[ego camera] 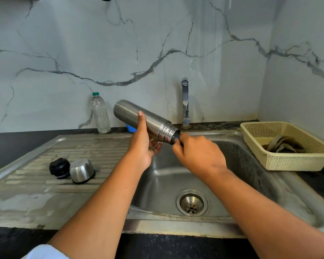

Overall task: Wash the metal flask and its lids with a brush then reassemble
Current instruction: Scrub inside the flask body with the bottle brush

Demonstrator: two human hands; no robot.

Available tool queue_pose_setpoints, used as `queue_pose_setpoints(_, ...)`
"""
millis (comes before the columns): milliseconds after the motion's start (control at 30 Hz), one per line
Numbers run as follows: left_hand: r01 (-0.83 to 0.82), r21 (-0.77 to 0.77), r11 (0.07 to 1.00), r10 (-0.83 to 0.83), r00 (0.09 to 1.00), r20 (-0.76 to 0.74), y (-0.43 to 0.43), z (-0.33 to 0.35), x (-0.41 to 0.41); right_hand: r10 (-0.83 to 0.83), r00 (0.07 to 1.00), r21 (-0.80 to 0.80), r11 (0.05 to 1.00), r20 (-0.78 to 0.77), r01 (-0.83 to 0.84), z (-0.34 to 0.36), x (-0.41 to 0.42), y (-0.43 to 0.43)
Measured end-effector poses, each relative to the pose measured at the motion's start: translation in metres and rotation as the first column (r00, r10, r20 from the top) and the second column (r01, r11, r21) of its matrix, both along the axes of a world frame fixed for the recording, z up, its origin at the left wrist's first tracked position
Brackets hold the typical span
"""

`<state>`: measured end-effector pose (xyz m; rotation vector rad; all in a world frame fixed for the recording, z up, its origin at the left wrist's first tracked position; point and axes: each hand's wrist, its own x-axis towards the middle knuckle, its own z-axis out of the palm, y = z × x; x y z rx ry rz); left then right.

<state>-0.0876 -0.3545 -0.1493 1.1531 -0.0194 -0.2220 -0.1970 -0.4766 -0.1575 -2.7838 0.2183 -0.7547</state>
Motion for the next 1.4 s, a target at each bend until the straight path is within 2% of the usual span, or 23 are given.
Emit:
queue_pose_setpoints(67, -0.036, -0.05, 0.998, 0.032, 0.996, -0.087, -0.001, 0.001, 0.002, -0.03, 0.999, -0.055, 0.998, -0.014, 0.029, 0.0, 0.001, -0.001)
queue_pose_setpoints(167, -0.002, -0.234, 0.972, -0.034, 0.988, -0.152, 0.004, 0.005, 0.005, -0.015, 0.999, -0.084, 0.996, -0.042, 0.012, 0.0, 0.004, 0.0)
queue_pose_setpoints(267, 0.038, -0.351, 0.936, -0.081, 0.991, -0.108, 0.009, 0.005, 0.006, 0.07, 0.995, -0.058, 0.996, -0.071, -0.074, -0.001, 0.005, 0.009)
queue_pose_setpoints(400, -0.094, -0.46, 0.883, 0.062, 0.995, -0.083, 0.027, 0.01, 0.016, 0.216, 0.975, -0.021, 0.976, -0.051, -0.217, 0.0, 0.0, 0.012)
queue_pose_setpoints(500, -0.085, -0.545, 0.834, 0.08, 0.996, -0.032, 0.039, 0.012, 0.022, 0.262, 0.964, -0.015, 0.965, -0.039, -0.263, 0.001, -0.002, 0.013)
queue_pose_setpoints(600, -0.012, -0.46, 0.888, 0.029, 0.999, 0.03, 0.018, 0.0, 0.013, 0.297, 0.953, 0.05, 0.954, -0.052, -0.295, 0.003, 0.001, 0.023)
queue_pose_setpoints(700, -0.009, -0.414, 0.91, 0.037, 0.998, 0.06, 0.004, -0.002, 0.01, 0.297, 0.954, 0.103, 0.951, -0.041, -0.291, 0.005, -0.001, 0.014)
queue_pose_setpoints(833, -0.001, -0.549, 0.836, 0.05, 0.996, 0.074, 0.021, 0.008, 0.025, 0.301, 0.953, 0.122, 0.947, -0.024, -0.296, 0.007, -0.007, 0.005)
queue_pose_setpoints(967, -0.042, -0.425, 0.904, 0.077, 0.995, 0.066, 0.006, -0.011, 0.01, 0.335, 0.938, 0.179, 0.932, -0.087, -0.316, 0.002, 0.004, 0.019)
queue_pose_setpoints(1033, -0.034, -0.446, 0.894, 0.067, 0.996, 0.058, 0.011, -0.008, 0.012, 0.339, 0.937, 0.199, 0.927, -0.081, -0.318, 0.004, 0.001, 0.014)
queue_pose_setpoints(1133, -0.042, -0.553, 0.832, 0.088, 0.994, 0.057, 0.029, 0.005, 0.026, 0.348, 0.934, 0.163, 0.929, -0.081, -0.332, 0.008, -0.005, 0.002)
queue_pose_setpoints(1300, -0.012, -0.413, 0.91, 0.057, 0.994, 0.096, 0.005, -0.009, 0.01, 0.345, 0.933, 0.212, 0.924, -0.1, -0.319, 0.006, 0.005, 0.014)
queue_pose_setpoints(1400, -0.045, -0.48, 0.876, 0.088, 0.994, 0.067, 0.019, 0.004, 0.018, 0.338, 0.937, 0.203, 0.927, -0.091, -0.315, 0.009, -0.001, 0.002)
